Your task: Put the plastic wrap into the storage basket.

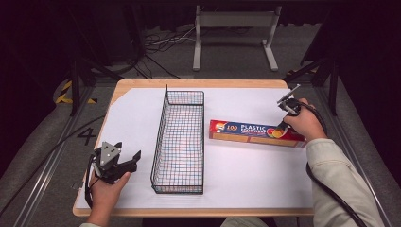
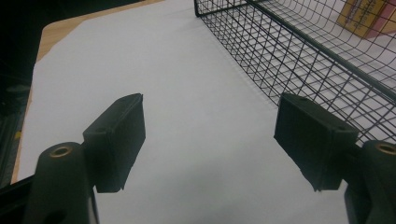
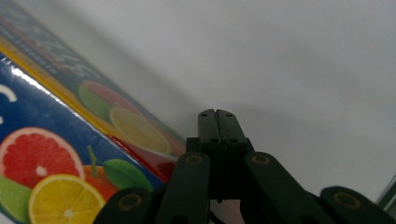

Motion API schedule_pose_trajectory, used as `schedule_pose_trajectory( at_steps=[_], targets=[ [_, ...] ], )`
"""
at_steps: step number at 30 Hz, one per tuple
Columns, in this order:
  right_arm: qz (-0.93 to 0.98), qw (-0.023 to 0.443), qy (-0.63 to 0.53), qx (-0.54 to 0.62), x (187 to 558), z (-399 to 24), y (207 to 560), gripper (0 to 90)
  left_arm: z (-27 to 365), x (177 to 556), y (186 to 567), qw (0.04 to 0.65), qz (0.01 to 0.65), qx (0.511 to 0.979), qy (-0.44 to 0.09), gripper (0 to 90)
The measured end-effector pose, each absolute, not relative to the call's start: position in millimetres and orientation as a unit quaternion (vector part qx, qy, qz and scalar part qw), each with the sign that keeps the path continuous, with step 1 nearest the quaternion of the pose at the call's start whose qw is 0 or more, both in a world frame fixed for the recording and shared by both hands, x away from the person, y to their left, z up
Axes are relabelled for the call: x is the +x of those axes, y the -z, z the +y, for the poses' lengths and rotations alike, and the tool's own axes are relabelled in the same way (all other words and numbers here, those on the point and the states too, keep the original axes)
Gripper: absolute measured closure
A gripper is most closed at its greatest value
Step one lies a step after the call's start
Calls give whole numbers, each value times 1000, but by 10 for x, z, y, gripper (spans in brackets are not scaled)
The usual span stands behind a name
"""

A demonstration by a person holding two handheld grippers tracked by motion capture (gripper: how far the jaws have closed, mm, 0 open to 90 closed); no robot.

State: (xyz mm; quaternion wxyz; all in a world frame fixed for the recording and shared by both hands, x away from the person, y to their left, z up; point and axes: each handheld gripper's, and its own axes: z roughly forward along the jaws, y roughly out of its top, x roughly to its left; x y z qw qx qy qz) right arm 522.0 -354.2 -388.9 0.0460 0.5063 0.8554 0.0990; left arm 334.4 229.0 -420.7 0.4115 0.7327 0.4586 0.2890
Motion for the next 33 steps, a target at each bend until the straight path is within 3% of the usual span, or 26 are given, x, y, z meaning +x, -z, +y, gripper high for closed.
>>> schedule_pose_trajectory(
  at_steps=[15, 21, 27, 33],
  targets=[
    [905, 25, -77, 418, 4446, -3337, 3834, 900, 2232, 3448, 4164, 426, 458, 727, -284, 250],
    [914, -5, -67, 400, 4140, -3171, 3840, 900, 2191, 3473, 4162, 426, 454, 729, -284, 250],
    [923, -6, -65, 378, 4057, -3103, 3836, 900, 2200, 3467, 4156, 428, 455, 727, -285, 250],
    [916, 16, -87, 391, 4108, -3174, 3826, 819, 2203, 3459, 4154, 427, 454, 727, -287, 250]
  ],
)
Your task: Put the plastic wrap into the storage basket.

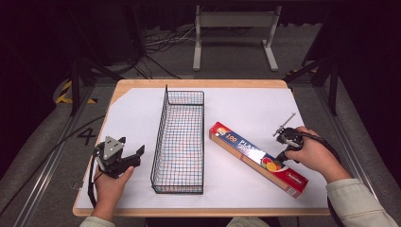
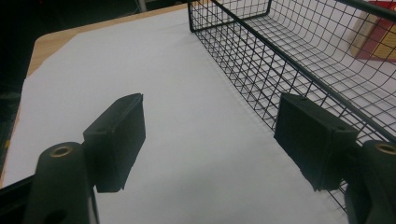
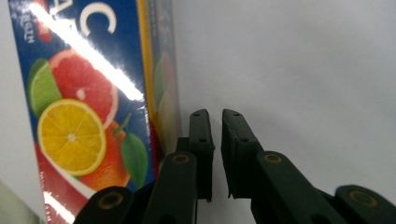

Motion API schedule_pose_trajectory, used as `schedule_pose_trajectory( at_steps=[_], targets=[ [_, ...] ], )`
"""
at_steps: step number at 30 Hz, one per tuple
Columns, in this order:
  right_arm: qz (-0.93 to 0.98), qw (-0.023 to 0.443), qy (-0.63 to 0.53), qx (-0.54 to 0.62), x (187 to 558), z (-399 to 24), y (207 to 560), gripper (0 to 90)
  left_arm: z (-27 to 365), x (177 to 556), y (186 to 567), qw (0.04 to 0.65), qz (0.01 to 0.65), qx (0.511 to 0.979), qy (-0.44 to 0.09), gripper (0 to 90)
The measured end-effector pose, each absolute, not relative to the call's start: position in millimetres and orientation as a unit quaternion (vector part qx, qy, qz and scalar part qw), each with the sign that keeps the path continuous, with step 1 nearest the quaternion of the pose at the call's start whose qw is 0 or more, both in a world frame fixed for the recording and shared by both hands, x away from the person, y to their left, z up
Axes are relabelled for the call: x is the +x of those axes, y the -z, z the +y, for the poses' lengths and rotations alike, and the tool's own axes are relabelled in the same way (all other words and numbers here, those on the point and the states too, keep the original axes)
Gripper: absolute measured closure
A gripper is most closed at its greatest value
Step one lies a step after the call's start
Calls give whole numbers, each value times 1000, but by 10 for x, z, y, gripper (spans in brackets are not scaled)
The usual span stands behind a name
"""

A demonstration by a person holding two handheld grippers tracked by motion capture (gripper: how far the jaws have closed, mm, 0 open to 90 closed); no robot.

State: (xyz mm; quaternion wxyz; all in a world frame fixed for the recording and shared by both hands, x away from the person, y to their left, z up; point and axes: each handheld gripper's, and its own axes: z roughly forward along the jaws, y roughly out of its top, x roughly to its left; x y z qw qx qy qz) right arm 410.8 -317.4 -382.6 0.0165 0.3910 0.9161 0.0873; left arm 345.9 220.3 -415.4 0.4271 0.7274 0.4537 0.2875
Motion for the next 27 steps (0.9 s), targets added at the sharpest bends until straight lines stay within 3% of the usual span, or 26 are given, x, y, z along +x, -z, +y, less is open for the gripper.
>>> schedule_pose_trajectory(
  at_steps=[6, 11, 20, 27],
  targets=[
    [902, 78, -160, 394, 4097, -3198, 3657, 691, 2199, 3458, 4159, 427, 454, 727, -287, 249],
    [883, 109, -234, 392, 4030, -3117, 3543, 507, 2193, 3461, 4161, 424, 453, 729, -289, 248],
    [885, 103, -278, 358, 3963, -2748, 3537, 289, 2198, 3460, 4159, 425, 453, 728, -289, 248],
    [890, 92, -280, 347, 3968, -2536, 3642, 201, 2207, 3459, 4155, 427, 453, 727, -291, 248]
  ],
)
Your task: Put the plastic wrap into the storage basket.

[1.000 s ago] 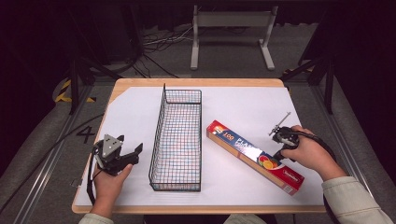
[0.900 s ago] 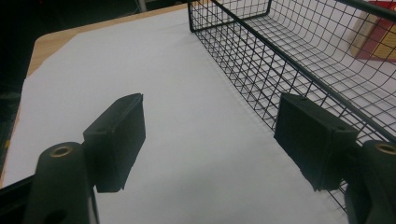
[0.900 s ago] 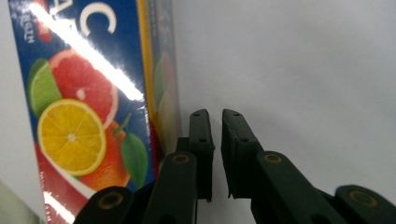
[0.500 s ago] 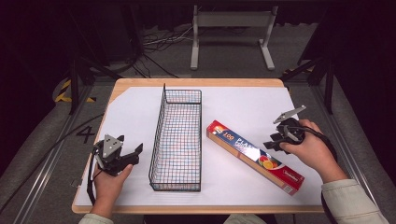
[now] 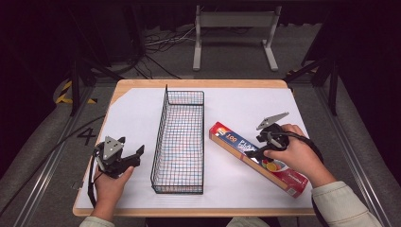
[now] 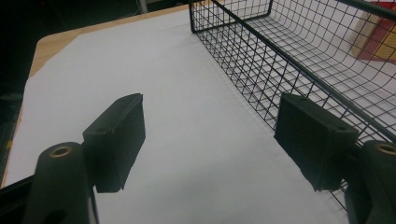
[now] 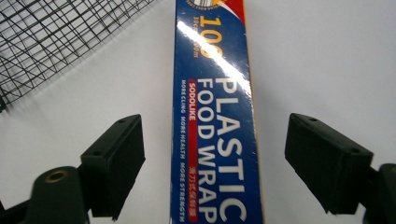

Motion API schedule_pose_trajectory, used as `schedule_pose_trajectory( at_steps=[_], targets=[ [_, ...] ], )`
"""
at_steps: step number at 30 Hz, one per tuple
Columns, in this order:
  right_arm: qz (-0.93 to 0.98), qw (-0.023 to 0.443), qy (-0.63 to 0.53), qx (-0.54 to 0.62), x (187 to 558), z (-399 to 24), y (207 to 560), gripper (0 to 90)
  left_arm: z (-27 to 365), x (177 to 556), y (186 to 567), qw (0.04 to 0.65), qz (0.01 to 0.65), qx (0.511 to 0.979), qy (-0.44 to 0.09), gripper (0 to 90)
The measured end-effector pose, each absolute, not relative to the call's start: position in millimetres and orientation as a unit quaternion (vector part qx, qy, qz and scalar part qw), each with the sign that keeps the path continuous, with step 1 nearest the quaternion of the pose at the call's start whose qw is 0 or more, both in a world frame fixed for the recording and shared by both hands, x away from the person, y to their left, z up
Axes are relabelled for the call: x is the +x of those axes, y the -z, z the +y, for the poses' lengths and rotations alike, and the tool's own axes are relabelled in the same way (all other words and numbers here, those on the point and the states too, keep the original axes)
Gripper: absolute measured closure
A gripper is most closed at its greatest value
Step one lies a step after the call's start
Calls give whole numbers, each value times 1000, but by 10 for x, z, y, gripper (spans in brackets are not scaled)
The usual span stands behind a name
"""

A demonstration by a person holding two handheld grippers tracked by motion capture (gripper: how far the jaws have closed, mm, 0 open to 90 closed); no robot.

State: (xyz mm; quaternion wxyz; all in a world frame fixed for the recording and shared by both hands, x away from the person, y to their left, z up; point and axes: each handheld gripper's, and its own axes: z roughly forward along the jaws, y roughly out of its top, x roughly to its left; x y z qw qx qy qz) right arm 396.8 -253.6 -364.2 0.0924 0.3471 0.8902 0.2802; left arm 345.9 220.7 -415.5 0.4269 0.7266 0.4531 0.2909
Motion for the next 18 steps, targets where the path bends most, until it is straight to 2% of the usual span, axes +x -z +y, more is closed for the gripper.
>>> schedule_pose_trajectory(
  at_steps=[18],
  targets=[
    [913, 83, -215, 338, 4037, -2481, 3990, 189, 2224, 3460, 4154, 431, 455, 724, -288, 248]
  ],
)
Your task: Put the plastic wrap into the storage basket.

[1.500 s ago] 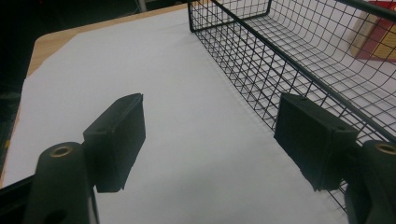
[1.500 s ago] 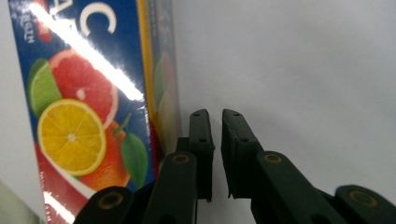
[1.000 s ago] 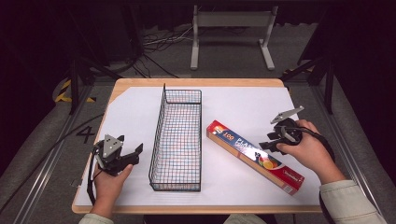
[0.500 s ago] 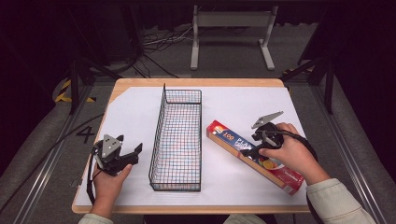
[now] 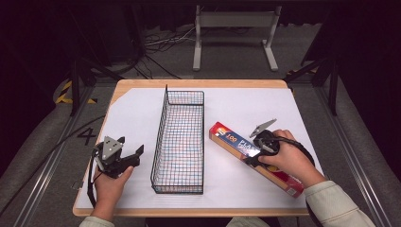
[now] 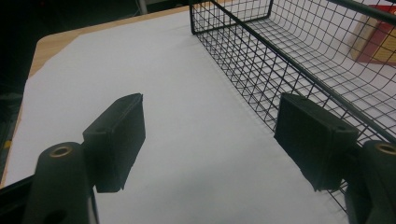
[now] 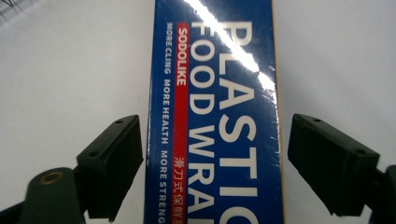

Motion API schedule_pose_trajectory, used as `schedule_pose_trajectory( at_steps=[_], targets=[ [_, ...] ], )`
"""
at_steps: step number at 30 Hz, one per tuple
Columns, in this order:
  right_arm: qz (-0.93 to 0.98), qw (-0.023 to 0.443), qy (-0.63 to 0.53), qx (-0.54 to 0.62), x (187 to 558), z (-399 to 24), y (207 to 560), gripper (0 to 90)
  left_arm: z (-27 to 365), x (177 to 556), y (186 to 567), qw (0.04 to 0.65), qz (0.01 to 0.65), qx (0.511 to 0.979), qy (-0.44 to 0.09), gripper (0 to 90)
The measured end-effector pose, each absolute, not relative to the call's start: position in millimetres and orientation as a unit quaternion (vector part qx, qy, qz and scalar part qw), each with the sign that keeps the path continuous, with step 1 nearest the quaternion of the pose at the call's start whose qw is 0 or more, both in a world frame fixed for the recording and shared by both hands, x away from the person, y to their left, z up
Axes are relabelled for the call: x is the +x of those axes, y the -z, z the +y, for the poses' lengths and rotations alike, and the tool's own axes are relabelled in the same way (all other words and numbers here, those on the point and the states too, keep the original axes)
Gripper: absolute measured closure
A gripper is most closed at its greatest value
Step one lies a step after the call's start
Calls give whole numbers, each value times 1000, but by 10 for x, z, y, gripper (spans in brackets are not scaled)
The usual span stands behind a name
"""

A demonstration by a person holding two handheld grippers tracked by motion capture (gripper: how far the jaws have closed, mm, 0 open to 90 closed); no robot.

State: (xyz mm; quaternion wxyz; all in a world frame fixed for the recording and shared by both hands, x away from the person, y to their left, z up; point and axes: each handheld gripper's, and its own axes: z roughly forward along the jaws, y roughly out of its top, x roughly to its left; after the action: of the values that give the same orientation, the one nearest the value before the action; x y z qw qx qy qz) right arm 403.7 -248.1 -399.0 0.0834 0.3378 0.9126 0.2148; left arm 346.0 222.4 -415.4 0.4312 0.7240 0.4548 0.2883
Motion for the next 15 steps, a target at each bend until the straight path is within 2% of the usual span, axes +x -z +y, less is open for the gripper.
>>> schedule_pose_trajectory(
  at_steps=[4, 10, 13, 15],
  targets=[
    [918, 73, -193, 338, 4046, -2461, 4041, 238, 2227, 3461, 4160, 433, 457, 723, -286, 249],
    [925, 62, -162, 339, 4060, -2427, 4108, 262, 2227, 3461, 4160, 433, 457, 723, -286, 248],
    [929, 61, -144, 336, 4070, -2410, 4103, 363, 2230, 3461, 4158, 433, 457, 723, -286, 248],
    [929, 63, -140, 338, 4072, -2402, 4097, 371, 2234, 3461, 4159, 434, 458, 722, -285, 248]
  ],
)
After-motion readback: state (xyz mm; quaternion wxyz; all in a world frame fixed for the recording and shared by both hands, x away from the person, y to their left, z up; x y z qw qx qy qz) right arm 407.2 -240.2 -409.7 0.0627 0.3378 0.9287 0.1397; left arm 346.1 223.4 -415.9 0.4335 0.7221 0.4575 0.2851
